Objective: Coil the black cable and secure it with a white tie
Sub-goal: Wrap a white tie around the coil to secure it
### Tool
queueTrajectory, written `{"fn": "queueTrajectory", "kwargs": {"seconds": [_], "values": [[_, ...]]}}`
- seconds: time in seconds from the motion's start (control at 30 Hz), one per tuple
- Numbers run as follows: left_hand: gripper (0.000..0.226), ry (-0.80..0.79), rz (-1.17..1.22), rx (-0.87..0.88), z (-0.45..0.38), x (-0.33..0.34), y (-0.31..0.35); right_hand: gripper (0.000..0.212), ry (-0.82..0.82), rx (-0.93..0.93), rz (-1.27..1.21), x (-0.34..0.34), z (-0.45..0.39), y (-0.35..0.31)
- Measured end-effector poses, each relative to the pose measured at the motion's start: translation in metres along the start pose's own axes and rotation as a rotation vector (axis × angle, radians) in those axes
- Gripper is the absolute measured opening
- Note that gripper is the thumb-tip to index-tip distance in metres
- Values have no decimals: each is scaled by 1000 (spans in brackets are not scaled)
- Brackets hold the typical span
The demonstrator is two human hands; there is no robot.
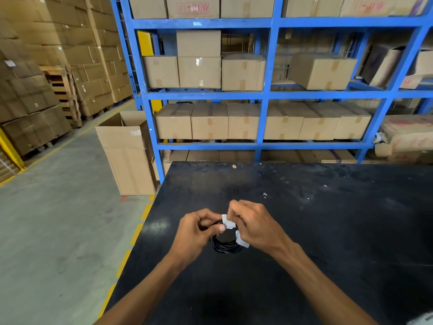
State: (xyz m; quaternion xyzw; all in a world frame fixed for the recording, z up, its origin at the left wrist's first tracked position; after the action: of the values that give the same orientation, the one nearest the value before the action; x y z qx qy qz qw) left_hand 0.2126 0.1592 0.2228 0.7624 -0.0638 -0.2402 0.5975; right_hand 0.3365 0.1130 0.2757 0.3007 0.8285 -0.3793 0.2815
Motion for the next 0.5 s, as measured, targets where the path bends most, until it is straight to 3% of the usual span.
{"fn": "queueTrajectory", "kwargs": {"seconds": [0.17,0.4,0.5], "values": [[15,59,-39,-20,0,-2,-1,40,88,-34,50,-4,-3,-5],[16,104,-76,-12,-4,-16,0,24,42,117,-85,3,-6,1],[15,84,-105,3,-5,-16,1,29,71,202,-190,3,-6,7]]}}
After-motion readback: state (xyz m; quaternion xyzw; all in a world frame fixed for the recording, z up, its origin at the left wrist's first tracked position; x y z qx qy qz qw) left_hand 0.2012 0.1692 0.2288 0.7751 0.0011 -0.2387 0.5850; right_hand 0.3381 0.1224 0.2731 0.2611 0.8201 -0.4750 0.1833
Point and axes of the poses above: each hand's wrist, its own z-axis away from the middle knuckle, its own x-axis out of the palm, y = z × x, the point moved 8 cm from there along -z, towards the middle knuckle, and after that the axes turned 8 degrees about -z, right-handed, at the moved point
